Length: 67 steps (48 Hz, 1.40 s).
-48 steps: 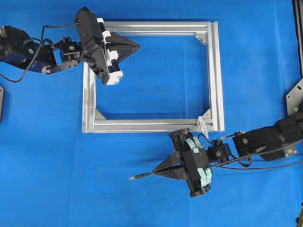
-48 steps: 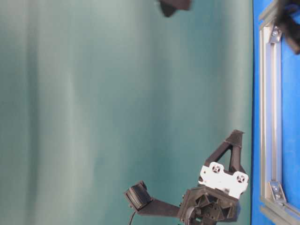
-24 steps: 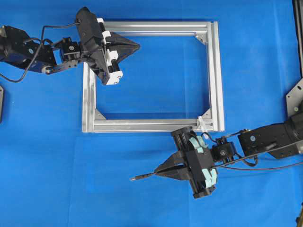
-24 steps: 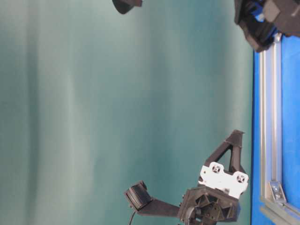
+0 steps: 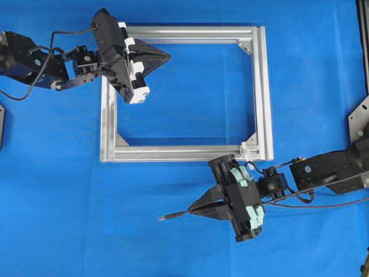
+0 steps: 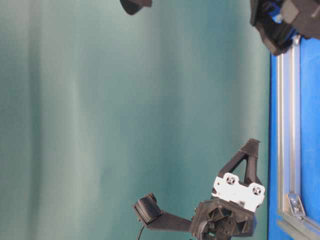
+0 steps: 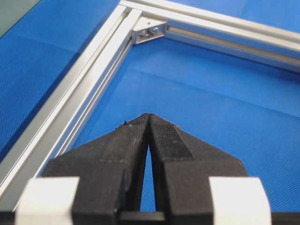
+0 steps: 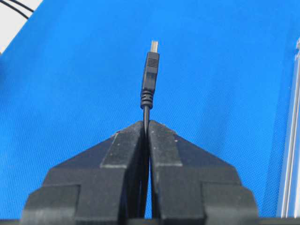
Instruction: Insert the wire through the string loop located on the right side.
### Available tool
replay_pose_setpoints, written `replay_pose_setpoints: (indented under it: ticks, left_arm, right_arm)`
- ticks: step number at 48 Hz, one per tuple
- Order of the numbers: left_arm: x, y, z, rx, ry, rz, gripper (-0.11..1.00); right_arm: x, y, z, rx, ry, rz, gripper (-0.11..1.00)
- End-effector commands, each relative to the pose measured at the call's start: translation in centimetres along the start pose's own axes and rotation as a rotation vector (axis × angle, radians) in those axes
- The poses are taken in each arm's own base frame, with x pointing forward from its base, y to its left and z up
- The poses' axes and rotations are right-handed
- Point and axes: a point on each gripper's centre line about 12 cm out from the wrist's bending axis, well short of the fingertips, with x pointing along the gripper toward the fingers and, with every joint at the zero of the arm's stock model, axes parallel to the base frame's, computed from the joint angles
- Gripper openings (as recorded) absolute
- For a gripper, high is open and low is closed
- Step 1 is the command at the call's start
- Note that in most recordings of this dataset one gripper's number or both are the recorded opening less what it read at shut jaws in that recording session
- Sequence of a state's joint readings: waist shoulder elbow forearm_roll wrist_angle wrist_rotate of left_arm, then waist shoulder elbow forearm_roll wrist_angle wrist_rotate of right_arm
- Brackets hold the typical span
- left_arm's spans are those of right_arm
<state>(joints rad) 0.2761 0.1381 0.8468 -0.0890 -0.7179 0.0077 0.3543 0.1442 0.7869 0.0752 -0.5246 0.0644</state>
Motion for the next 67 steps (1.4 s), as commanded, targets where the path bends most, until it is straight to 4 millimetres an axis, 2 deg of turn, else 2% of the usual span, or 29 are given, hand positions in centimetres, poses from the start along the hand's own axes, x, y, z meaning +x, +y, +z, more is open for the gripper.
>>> replay_pose_setpoints:
  ticks: [1, 42, 55, 67]
  left_arm:
    - [-0.1, -0.2, 1.6, -0.001, -0.049, -0.006, 0.00]
    - [-0.2, -0.2, 1.5, -0.001, -0.046, -0.006, 0.00]
    - [-0.3, -0.2, 1.6, -0.003, -0.047, -0.006, 0.00]
    - [-0.3, -0.2, 1.6, -0.001, -0.047, -0.006, 0.00]
  right_arm:
    - [-0.2, 0.3, 1.6, 0.001, -0.045, 0.008, -0.04]
    - [-0.5, 0.2, 1.4, 0.004, -0.041, 0.006, -0.04]
    - [-3.1, 0.1, -0.8, 0.030, 0.008, -0.004, -0.04]
    - [-8.0, 0.5, -3.5, 0.073, 0.053, -0.007, -0.04]
